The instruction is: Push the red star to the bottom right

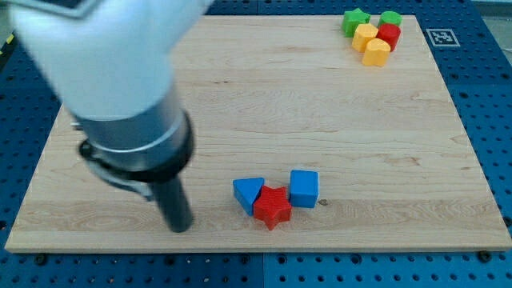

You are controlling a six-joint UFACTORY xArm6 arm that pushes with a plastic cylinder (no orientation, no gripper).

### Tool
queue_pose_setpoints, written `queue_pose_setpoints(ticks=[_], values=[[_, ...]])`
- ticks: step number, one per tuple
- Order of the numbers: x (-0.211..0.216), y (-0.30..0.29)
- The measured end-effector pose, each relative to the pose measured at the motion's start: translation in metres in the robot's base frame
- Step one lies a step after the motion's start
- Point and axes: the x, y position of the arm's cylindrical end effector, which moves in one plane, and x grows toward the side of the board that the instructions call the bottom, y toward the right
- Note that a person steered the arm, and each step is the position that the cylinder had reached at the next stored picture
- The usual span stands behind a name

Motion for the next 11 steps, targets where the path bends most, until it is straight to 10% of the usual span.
queue_pose_setpoints(ticks=[3,7,11], values=[[0.0,0.172],[-0.02,0.107],[-0.043,0.214]])
